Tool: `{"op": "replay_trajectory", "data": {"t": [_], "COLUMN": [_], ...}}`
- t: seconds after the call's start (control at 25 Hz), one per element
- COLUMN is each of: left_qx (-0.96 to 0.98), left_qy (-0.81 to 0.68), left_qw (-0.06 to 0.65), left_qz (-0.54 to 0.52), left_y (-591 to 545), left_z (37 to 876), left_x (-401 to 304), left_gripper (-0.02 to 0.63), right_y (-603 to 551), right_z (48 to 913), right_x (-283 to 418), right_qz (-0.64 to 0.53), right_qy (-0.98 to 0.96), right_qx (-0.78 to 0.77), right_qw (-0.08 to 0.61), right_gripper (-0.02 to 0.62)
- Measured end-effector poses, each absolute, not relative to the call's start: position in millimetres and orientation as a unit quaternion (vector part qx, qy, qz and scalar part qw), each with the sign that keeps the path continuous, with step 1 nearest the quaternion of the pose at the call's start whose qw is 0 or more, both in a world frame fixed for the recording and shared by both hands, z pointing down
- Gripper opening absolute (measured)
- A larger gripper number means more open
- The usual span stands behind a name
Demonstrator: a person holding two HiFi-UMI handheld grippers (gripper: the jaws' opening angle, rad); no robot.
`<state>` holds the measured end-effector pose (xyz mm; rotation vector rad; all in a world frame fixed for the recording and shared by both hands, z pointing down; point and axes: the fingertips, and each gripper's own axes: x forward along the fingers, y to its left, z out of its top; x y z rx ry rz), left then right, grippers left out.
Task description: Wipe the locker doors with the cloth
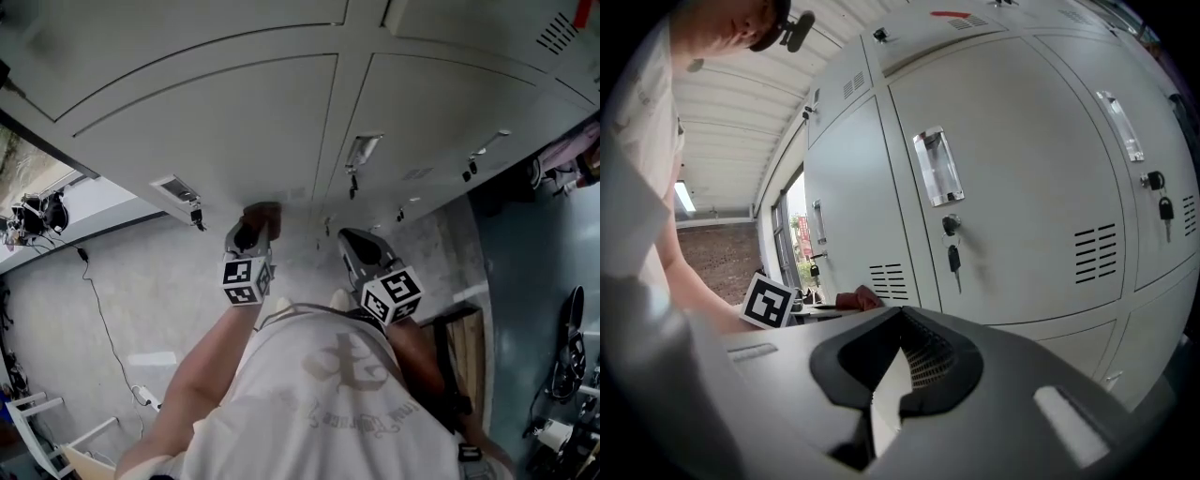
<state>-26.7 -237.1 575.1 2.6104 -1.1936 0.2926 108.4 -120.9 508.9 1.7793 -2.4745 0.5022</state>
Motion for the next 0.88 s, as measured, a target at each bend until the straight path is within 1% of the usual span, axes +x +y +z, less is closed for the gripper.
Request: {"op": "replay_trajectory", "data": {"t": [0.16,0.48,0.68,0.88], "left_qx": [0.911,0.937,0.939,0.945], "left_qy": [-0.376,-0.293,-0.287,-0.299], "left_qw": [0.119,0.129,0.132,0.109], "left_qz": [0.122,0.138,0.133,0.072], "left_y": [-228.0,-214.1,-208.1,-216.1], "left_z": [582.5,584.7,578.8,537.9], "left_x": [9.2,76.2,86.6,80.8], "left_gripper": [0.071,0.071,0.071,0.069], "right_y": [-124.7,-129.3,-130.9,-139.3], "right_z": [508.2,509.0,505.4,503.0], "right_x": [117.0,135.2,132.3,124.4], "right_qz": [0.161,0.165,0.159,0.141], "right_qy": [-0.809,-0.813,-0.821,-0.832], "right_qx": [0.564,0.558,0.547,0.534], "right_qw": [0.027,0.030,0.030,0.050], "right_gripper": [0.008,0.008,0.008,0.008]}}
